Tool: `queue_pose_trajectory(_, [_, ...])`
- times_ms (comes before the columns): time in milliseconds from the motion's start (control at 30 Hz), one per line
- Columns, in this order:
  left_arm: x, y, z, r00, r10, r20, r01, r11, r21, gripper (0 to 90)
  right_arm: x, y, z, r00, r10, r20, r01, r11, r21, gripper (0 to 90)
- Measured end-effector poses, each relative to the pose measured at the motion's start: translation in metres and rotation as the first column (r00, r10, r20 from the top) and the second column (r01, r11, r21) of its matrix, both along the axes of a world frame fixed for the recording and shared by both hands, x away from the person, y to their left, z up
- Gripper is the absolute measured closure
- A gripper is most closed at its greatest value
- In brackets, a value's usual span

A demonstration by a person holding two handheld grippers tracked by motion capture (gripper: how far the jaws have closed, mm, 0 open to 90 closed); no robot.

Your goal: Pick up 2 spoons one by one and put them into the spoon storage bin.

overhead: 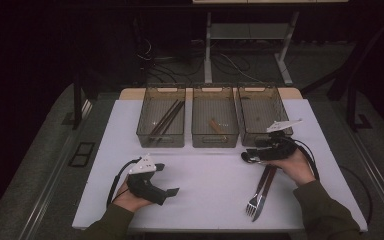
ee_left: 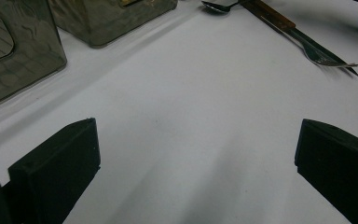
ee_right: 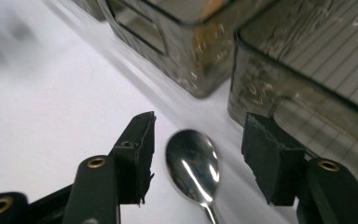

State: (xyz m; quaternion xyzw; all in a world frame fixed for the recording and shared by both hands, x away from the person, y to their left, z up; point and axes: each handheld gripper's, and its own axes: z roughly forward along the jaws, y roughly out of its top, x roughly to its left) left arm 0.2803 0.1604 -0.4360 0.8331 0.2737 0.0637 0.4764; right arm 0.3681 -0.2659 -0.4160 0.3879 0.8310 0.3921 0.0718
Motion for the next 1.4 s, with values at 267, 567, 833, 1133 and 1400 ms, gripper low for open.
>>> queue_pose_trajectory(267, [0.000, 0.000, 0.000, 1.0000, -0.002, -0.001, 0.002, 1.0000, 0.002, 0.0, 0.002, 0.002, -0.009, 0.9995, 0.013, -0.028, -0.014, 0.999, -0.041, 46.9])
queue_pose_trajectory(567, [0.000, 0.000, 0.000, 1.0000, -0.003, 0.000, 0.003, 1.0000, 0.003, 0.0, 0.003, 0.005, -0.018, 0.9988, 0.027, -0.040, -0.030, 0.995, -0.093, 47.8])
queue_pose_trajectory(833, [0.000, -0.001, 0.000, 1.0000, -0.003, 0.000, 0.003, 1.0000, 0.004, 0.0, 0.004, 0.006, -0.023, 0.9986, 0.031, -0.043, -0.036, 0.993, -0.112, 49.0])
queue_pose_trajectory(1133, [0.000, -0.001, 0.000, 1.0000, -0.004, 0.001, 0.004, 1.0000, 0.005, 0.0, 0.003, 0.011, -0.027, 0.9974, 0.062, -0.036, -0.067, 0.986, -0.154, 51.5])
queue_pose_trajectory(1400, [0.000, -0.001, 0.000, 1.0000, -0.006, 0.001, 0.006, 1.0000, 0.006, 0.0, -0.001, 0.013, -0.027, 0.9943, 0.106, -0.012, -0.106, 0.977, -0.185, 64.8])
